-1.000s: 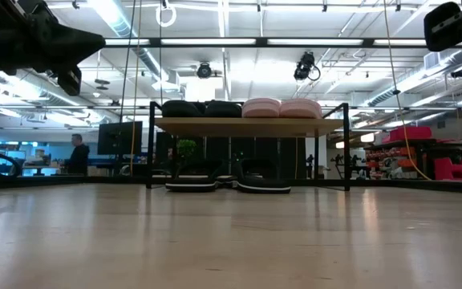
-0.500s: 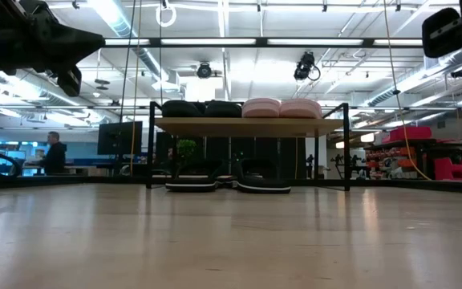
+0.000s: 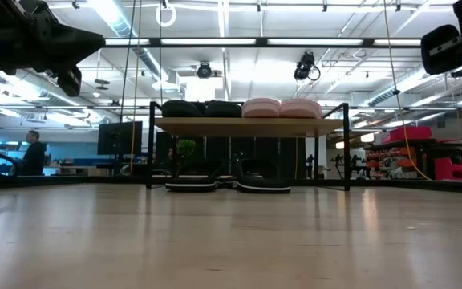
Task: Pick and place slides into the shelf
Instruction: Return to Home Position
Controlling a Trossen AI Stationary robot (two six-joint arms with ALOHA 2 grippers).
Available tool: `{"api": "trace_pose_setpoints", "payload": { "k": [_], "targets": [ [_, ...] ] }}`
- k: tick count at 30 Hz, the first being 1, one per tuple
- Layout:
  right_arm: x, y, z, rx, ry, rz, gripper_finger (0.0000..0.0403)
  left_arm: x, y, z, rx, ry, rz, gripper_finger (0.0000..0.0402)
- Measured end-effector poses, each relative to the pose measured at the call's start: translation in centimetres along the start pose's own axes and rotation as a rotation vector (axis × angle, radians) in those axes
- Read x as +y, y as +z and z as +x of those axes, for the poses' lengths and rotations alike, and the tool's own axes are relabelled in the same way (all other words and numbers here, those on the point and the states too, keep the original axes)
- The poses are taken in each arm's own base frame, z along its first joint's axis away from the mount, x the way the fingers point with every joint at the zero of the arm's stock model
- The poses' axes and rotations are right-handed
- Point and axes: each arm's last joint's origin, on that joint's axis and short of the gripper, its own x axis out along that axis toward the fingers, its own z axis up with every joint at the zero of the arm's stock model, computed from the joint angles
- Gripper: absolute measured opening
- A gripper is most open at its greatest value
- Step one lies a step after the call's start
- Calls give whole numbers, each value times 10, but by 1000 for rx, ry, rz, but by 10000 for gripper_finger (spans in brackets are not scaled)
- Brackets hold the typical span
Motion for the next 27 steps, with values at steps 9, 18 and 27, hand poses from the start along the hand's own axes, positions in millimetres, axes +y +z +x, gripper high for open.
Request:
{"api": "trace_pose_setpoints", "payload": {
  "k": [9,18,27],
  "targets": [
    [0,-11,3,20,-3,-5,13,0,0,0,0,0,0,25],
    [-1,-12,3,30,-11,11,13,0,0,0,0,0,0,30],
    [-1,-15,3,57,-16,12,13,0,0,0,1,0,0,32]
  ]
}}
